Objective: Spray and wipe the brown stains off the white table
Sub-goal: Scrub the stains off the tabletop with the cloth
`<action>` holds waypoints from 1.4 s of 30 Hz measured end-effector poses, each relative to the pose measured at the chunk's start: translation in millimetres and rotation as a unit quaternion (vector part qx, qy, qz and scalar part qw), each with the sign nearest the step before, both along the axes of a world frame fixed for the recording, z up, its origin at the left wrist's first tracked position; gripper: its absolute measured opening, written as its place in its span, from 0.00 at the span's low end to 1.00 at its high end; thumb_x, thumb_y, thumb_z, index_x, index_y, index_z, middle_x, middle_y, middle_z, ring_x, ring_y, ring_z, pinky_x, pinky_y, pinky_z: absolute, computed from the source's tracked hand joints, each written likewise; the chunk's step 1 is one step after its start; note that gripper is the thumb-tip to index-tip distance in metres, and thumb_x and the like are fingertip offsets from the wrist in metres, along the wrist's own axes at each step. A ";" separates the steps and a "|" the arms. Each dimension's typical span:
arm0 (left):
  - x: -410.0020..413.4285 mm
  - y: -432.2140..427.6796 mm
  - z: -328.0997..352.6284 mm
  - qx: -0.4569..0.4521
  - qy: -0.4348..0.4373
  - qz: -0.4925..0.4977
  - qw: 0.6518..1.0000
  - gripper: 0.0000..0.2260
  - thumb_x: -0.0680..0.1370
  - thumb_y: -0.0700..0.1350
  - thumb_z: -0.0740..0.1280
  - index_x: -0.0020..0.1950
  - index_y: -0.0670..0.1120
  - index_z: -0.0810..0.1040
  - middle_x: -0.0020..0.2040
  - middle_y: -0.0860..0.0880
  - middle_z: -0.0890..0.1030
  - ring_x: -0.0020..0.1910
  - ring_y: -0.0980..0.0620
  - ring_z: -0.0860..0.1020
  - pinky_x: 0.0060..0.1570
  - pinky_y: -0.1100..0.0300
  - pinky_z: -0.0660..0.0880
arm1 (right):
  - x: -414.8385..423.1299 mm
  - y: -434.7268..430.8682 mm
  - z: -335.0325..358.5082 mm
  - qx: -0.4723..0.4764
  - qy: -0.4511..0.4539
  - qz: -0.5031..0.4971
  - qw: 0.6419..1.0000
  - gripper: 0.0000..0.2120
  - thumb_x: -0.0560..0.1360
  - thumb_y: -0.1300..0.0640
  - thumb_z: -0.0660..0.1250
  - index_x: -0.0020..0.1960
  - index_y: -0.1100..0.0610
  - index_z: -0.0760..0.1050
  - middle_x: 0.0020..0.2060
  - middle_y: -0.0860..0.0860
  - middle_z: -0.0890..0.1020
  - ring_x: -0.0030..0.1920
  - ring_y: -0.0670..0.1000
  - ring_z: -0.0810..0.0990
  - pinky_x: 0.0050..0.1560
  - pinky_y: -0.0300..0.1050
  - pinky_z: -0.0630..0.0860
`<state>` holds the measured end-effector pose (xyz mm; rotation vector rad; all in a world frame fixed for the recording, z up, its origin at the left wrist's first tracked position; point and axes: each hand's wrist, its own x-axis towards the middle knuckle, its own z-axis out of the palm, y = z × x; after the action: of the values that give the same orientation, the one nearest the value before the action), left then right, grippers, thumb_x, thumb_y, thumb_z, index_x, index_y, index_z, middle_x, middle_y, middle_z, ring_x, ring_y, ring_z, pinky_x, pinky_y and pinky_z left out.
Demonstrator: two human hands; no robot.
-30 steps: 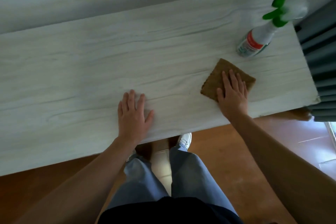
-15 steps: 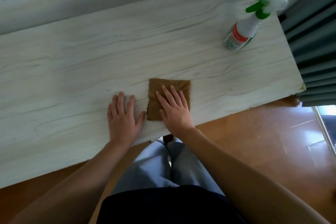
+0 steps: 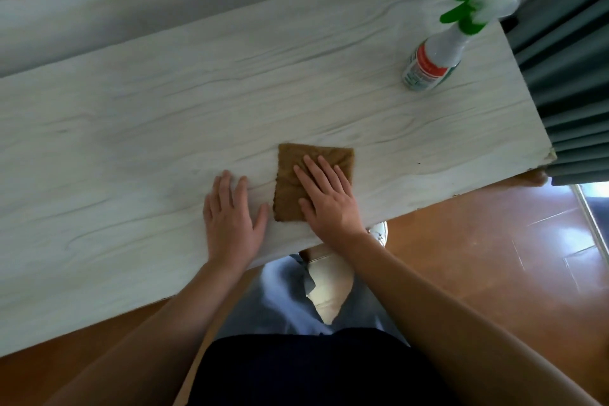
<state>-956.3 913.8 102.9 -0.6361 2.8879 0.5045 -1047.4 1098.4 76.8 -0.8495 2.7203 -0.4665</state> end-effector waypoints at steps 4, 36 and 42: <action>-22.0 29.6 3.1 0.004 0.021 -0.034 0.999 0.26 0.82 0.56 0.58 0.76 0.43 0.69 0.79 0.39 0.64 0.78 0.37 0.62 0.74 0.40 0.63 | -28.2 44.7 1.7 -0.001 0.006 -0.037 0.999 0.29 0.80 0.49 0.59 0.80 0.50 0.60 0.80 0.49 0.59 0.81 0.52 0.52 0.80 0.51 0.45; -133.7 244.6 12.5 -0.016 -0.071 0.029 0.997 0.29 0.82 0.55 0.63 0.79 0.42 0.63 0.81 0.39 0.58 0.81 0.39 0.54 0.78 0.42 0.57 | -204.3 337.3 1.9 0.028 0.009 -0.030 0.999 0.27 0.84 0.48 0.55 0.81 0.49 0.55 0.81 0.50 0.57 0.81 0.52 0.49 0.80 0.54 0.47; -137.1 248.8 14.8 -0.017 -0.065 0.044 0.997 0.30 0.81 0.54 0.66 0.78 0.41 0.65 0.80 0.38 0.61 0.80 0.37 0.57 0.76 0.40 0.60 | -226.7 351.3 5.5 0.052 0.005 -0.054 0.997 0.28 0.84 0.48 0.55 0.82 0.50 0.52 0.81 0.52 0.53 0.81 0.54 0.45 0.80 0.55 0.46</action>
<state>-1093.4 1162.6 117.6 -0.7738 2.7604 0.4095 -1274.1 1449.7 82.3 -0.6819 2.7835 -0.3387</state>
